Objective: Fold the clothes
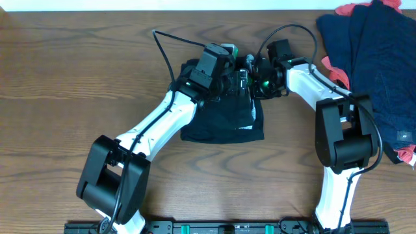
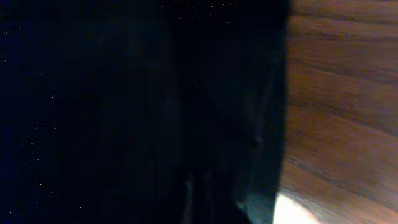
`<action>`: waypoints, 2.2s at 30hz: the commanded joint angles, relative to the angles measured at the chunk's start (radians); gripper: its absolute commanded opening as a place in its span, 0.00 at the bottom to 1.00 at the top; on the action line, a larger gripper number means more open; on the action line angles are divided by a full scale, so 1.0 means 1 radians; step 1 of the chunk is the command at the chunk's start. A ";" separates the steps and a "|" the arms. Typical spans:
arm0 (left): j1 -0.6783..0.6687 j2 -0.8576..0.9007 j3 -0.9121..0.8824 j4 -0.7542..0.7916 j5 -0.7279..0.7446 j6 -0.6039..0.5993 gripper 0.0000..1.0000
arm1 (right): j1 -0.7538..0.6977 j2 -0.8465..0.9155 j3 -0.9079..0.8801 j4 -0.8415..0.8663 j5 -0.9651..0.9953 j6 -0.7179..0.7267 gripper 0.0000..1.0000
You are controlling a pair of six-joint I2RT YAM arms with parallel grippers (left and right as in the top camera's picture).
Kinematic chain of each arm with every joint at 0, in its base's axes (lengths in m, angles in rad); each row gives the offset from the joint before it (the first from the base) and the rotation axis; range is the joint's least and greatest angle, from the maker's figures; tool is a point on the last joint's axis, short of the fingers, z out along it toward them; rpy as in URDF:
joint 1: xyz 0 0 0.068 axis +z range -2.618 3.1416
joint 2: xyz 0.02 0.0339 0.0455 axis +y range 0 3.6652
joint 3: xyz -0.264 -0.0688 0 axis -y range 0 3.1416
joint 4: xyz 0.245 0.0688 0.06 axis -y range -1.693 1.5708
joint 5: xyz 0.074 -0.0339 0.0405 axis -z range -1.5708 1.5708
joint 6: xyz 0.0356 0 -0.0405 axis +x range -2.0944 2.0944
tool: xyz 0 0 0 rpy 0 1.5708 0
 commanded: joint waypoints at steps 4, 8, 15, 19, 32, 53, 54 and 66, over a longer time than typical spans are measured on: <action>0.101 -0.084 0.026 -0.069 0.006 0.007 0.84 | -0.085 -0.210 -0.006 -0.027 -0.019 0.030 0.25; 0.169 -0.161 0.026 -0.170 0.006 0.047 0.86 | -0.123 -0.315 -0.006 -0.058 -0.018 -0.011 0.53; 0.266 -0.240 0.026 -0.382 0.005 0.134 0.93 | -0.076 -0.295 -0.008 -0.111 0.000 -0.087 0.89; 0.303 -0.239 0.026 -0.466 0.005 0.135 0.93 | -0.012 -0.224 -0.008 -0.151 0.094 -0.086 0.99; 0.319 -0.239 0.026 -0.524 -0.057 0.147 0.93 | 0.077 -0.080 -0.008 -0.119 0.274 0.004 0.99; 0.319 -0.239 0.023 -0.554 -0.127 0.150 0.93 | 0.099 -0.013 -0.010 -0.081 0.093 0.005 0.18; 0.319 -0.239 0.023 -0.554 -0.127 0.150 0.93 | 0.101 -0.013 -0.010 -0.077 0.093 0.007 0.10; 0.319 -0.239 0.023 -0.558 -0.185 0.150 0.93 | 0.151 -0.013 -0.010 0.090 0.093 0.009 0.01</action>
